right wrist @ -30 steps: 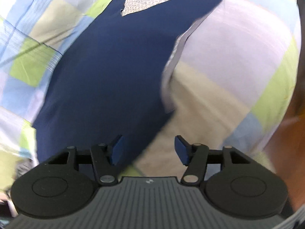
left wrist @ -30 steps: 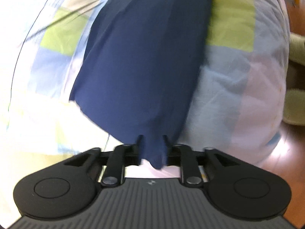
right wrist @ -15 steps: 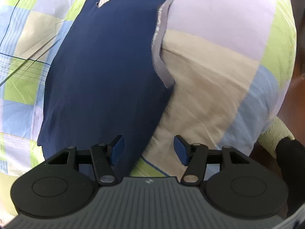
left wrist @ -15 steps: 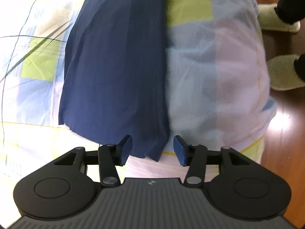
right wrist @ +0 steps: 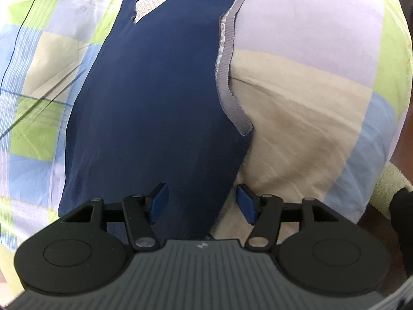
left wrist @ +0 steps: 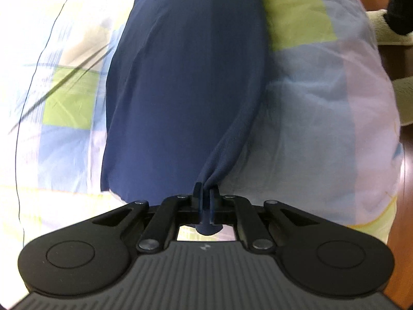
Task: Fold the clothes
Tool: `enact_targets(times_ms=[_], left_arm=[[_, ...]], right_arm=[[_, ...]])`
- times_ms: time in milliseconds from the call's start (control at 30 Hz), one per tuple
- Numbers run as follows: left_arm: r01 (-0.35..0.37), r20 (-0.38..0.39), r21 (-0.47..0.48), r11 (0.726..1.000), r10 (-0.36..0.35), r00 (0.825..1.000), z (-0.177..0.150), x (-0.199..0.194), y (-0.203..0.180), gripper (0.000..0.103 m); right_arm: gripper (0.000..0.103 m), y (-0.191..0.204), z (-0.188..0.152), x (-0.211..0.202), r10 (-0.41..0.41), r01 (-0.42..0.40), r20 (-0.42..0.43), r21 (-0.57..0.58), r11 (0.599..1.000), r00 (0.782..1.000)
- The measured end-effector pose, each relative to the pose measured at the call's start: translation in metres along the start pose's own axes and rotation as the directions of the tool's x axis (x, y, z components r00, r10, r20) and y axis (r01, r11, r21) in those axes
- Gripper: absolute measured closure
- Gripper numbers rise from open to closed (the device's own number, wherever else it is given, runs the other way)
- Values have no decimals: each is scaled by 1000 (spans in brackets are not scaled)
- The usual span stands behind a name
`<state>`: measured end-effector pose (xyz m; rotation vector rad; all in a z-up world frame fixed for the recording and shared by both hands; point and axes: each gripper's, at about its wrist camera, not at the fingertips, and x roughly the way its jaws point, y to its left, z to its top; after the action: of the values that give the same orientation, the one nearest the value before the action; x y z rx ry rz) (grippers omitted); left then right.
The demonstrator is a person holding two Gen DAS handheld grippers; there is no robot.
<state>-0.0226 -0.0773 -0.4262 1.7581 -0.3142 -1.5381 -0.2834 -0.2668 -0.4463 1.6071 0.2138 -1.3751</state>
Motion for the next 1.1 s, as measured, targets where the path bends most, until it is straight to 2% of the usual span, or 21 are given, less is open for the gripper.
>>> enact_targets(times_ms=[100,167,233,333,467,533,600,633,667,700,733,767,800,833,867,900,933,1000,1033,1067,1100], left_arm=[[23,9,-1,1000,-23,1000,-1,-11,10,101],[40,12,-5,999,-40,999,-1,-25,6,102],[54,11,-10,998,-54,998,0,-32,5,103],[90,-29,-50,995,-91,995,3,-23,-17,103],[98,-88,-108,989,-107,990,4,5,-47,102],[84,-101,-140,987,-98,990,5,11,-53,101],[88,-115,-239,967,-118,986,6,3,-43,93],[96,-120,-266,959,-132,984,6,-2,-40,88],[127,-133,-324,937,-179,975,3,-13,-33,82],[144,-142,-359,922,-206,968,1,-21,-29,81],[139,-148,-385,913,-209,966,1,-25,-25,82],[118,-155,-450,885,-208,966,0,-35,-16,82],[103,-146,-519,849,-207,967,2,-39,-3,82],[91,-136,-567,819,-202,970,4,-40,7,82],[67,-103,-664,744,-180,978,10,-36,28,77],[54,-79,-711,701,-157,984,16,-30,41,71],[46,-72,-728,684,-144,987,20,-24,47,60],[33,-54,-779,626,-120,991,36,4,59,60],[42,-48,-792,609,-131,990,36,8,58,60],[65,-43,-821,567,-175,984,36,22,54,61],[72,-54,-830,553,-208,977,33,27,47,61]], right_arm=[[99,-3,3,-20,70,-70,-1,22,997,998],[100,7,4,-42,97,-97,-5,-65,993,995],[101,6,4,-53,85,-86,-12,-97,992,996],[101,-3,3,-48,33,-35,-26,-111,993,999],[101,-14,-2,-5,-60,50,-53,-186,981,997],[95,0,-1,-9,-83,67,-49,-266,962,995],[64,13,-3,-16,-111,83,-54,-372,925,992],[61,20,-6,-24,-152,107,-60,-464,879,987],[61,25,-11,-34,-211,158,-35,-545,823,977],[65,27,-14,-40,-251,198,-9,-587,785,968],[67,31,-18,-52,-288,244,38,-643,726,957],[73,36,-21,-64,-256,232,68,-683,692,964],[81,42,-22,-68,-214,202,73,-706,679,974],[84,48,-24,-71,-172,173,76,-728,664,982],[88,54,-25,-74,-132,144,77,-748,648,988],[89,56,-24,-72,-110,123,67,-754,646,992],[89,62,-23,-62,-78,91,53,-757,647,996],[89,68,-21,-41,-46,63,44,-770,635,998],[89,69,-21,-25,-55,58,31,-782,620,998],[89,67,-21,-14,-73,61,20,-788,613,997],[89,65,-22,-7,-91,64,11,-791,608,996]])
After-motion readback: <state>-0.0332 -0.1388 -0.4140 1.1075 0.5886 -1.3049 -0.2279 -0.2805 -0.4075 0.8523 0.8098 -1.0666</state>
